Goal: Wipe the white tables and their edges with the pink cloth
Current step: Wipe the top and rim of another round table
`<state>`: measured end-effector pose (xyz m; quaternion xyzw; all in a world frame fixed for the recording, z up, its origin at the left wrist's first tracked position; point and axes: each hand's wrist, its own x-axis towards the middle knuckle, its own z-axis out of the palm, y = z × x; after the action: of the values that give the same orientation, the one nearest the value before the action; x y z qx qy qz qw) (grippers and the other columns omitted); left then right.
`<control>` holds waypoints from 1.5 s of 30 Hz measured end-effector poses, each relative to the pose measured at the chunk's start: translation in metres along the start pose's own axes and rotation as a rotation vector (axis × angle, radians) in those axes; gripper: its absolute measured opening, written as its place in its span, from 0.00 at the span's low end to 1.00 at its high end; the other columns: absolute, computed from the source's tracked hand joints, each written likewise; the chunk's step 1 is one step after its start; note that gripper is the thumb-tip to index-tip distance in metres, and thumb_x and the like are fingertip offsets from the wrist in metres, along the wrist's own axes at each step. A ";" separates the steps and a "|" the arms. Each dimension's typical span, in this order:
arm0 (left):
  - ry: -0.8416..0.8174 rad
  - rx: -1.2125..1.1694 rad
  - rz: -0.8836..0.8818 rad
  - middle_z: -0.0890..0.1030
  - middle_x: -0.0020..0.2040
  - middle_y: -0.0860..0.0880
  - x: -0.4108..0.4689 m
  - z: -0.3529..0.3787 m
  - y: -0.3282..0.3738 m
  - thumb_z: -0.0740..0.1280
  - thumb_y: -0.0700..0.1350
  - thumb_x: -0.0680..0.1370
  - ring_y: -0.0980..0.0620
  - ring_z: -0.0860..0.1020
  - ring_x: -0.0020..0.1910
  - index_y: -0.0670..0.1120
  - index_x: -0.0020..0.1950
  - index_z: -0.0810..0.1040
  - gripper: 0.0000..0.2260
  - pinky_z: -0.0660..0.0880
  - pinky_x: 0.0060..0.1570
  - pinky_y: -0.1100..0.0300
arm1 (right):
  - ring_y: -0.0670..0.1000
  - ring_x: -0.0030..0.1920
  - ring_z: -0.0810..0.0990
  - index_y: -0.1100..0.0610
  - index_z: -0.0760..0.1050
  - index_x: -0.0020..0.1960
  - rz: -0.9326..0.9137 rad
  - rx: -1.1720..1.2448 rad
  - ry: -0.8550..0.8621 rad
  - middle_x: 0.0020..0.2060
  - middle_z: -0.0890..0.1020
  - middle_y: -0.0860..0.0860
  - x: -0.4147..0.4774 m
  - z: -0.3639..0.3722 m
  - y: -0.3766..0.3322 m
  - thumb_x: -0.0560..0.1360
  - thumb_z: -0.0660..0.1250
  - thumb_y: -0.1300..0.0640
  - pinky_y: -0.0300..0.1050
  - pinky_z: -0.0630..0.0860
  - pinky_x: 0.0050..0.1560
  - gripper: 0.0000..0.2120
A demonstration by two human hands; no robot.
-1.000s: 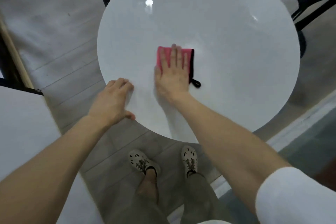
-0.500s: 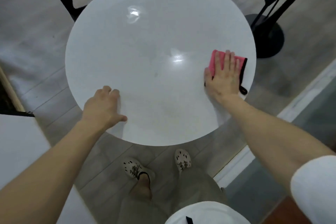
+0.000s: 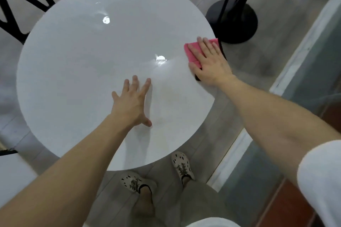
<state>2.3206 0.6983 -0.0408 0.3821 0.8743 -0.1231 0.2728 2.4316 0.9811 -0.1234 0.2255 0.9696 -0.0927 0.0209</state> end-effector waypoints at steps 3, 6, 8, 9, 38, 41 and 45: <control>-0.004 0.008 -0.010 0.44 0.87 0.43 0.019 -0.003 0.003 0.88 0.64 0.57 0.35 0.47 0.86 0.57 0.87 0.40 0.73 0.69 0.74 0.30 | 0.60 0.87 0.50 0.50 0.52 0.88 0.149 0.029 0.149 0.87 0.53 0.61 -0.024 0.024 -0.060 0.88 0.49 0.43 0.62 0.48 0.86 0.31; -0.003 0.010 -0.013 0.45 0.87 0.41 0.021 0.000 0.003 0.89 0.63 0.56 0.33 0.47 0.86 0.56 0.87 0.41 0.74 0.71 0.74 0.31 | 0.59 0.88 0.45 0.50 0.49 0.89 -0.191 0.049 0.046 0.88 0.49 0.58 -0.111 0.033 -0.111 0.89 0.52 0.44 0.65 0.49 0.85 0.31; 0.001 0.012 -0.021 0.45 0.88 0.40 0.021 0.000 0.003 0.89 0.64 0.56 0.32 0.47 0.86 0.55 0.87 0.41 0.75 0.70 0.74 0.31 | 0.56 0.88 0.43 0.47 0.50 0.88 -0.468 0.037 -0.082 0.88 0.48 0.55 -0.136 0.025 -0.098 0.88 0.53 0.41 0.63 0.49 0.86 0.31; 0.001 0.013 -0.024 0.45 0.88 0.40 0.021 0.000 0.004 0.89 0.64 0.56 0.32 0.47 0.86 0.55 0.87 0.40 0.75 0.70 0.74 0.31 | 0.54 0.88 0.44 0.45 0.52 0.88 -0.555 0.033 -0.109 0.88 0.50 0.54 -0.130 0.021 -0.078 0.88 0.55 0.40 0.61 0.48 0.86 0.31; -0.003 0.045 -0.026 0.42 0.87 0.39 0.025 0.006 0.004 0.88 0.61 0.61 0.32 0.45 0.86 0.54 0.87 0.36 0.73 0.65 0.78 0.30 | 0.62 0.87 0.48 0.53 0.51 0.89 -0.105 0.024 0.115 0.87 0.51 0.62 0.038 0.015 -0.084 0.89 0.46 0.43 0.64 0.48 0.85 0.30; 0.002 0.052 -0.026 0.43 0.88 0.40 0.024 0.005 0.005 0.88 0.62 0.59 0.32 0.45 0.86 0.53 0.87 0.38 0.73 0.66 0.77 0.31 | 0.58 0.88 0.46 0.54 0.50 0.89 -0.595 -0.007 -0.008 0.87 0.51 0.58 -0.035 0.020 -0.096 0.90 0.50 0.45 0.63 0.50 0.86 0.30; -0.004 0.017 -0.037 0.42 0.88 0.40 0.027 0.006 0.004 0.88 0.60 0.60 0.33 0.44 0.87 0.55 0.87 0.37 0.73 0.64 0.78 0.31 | 0.55 0.88 0.50 0.43 0.51 0.88 -0.578 -0.071 -0.023 0.88 0.54 0.54 0.033 0.002 -0.020 0.89 0.50 0.42 0.57 0.42 0.87 0.29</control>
<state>2.3109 0.7146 -0.0609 0.3681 0.8795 -0.1364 0.2692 2.3927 0.9771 -0.1249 -0.0623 0.9960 -0.0636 0.0125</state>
